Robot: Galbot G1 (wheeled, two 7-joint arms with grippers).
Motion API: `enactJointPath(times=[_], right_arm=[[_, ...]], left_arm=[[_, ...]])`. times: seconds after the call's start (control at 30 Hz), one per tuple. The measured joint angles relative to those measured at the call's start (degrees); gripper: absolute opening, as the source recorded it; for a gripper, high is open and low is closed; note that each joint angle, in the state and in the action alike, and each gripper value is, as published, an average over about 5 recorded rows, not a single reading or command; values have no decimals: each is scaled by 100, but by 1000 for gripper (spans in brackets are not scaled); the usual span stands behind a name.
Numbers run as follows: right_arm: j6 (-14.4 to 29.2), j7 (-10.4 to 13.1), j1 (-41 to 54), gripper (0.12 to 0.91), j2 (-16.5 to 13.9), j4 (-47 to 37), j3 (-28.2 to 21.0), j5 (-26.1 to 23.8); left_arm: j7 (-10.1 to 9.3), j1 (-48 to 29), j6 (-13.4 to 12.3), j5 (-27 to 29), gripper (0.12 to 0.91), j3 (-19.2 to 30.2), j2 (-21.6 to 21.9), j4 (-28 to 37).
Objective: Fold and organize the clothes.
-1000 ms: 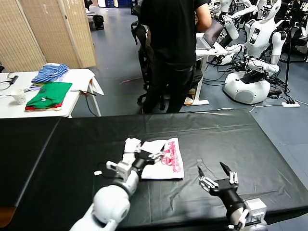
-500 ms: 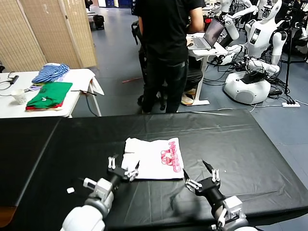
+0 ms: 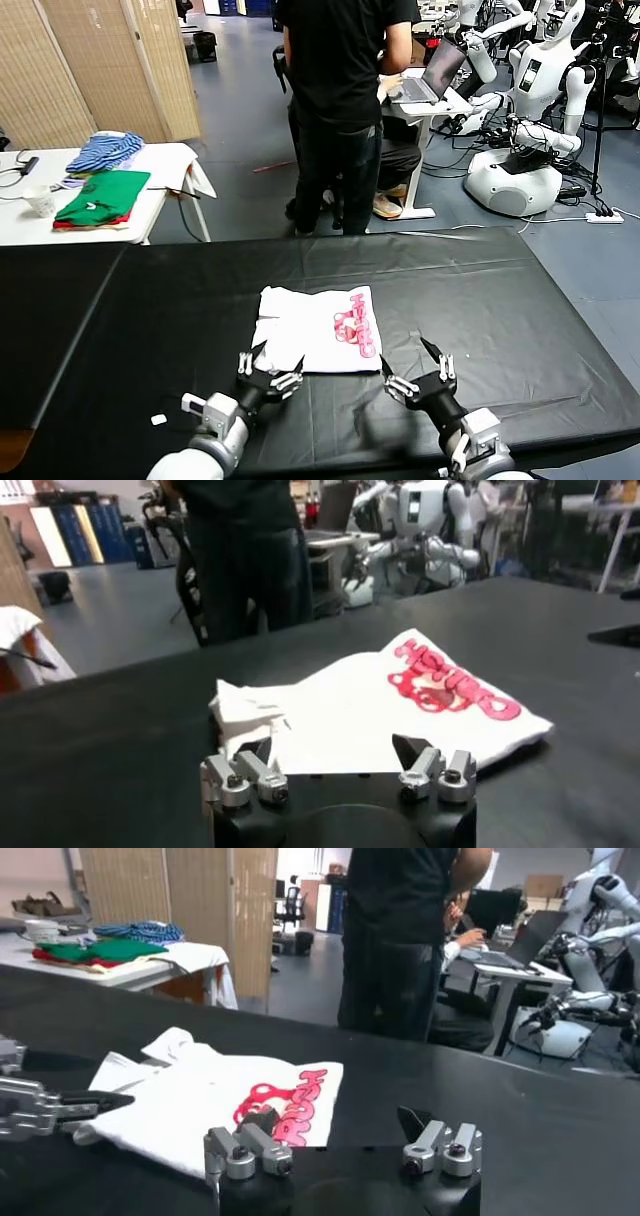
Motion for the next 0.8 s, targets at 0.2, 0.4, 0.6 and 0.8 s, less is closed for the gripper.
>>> enactJointPath(times=[0.2,0.4,0.6,0.8], right_arm=[[-116,49,-16,907,28,11,-25,0],[-178,129,-34,907,81,7,-34,1],[-202,137,-58,907,90,83,39,27],[-4,123,-117,907,91,274,261,455]], left_arm=[[14,-46,-73,-265,907,88,-30,126],[77,-96,-62,-342,907,151,-41,243],[191,-120,48,-376,907,156,-21,242],[232,-7,-544,-568,907,2,21,-38]])
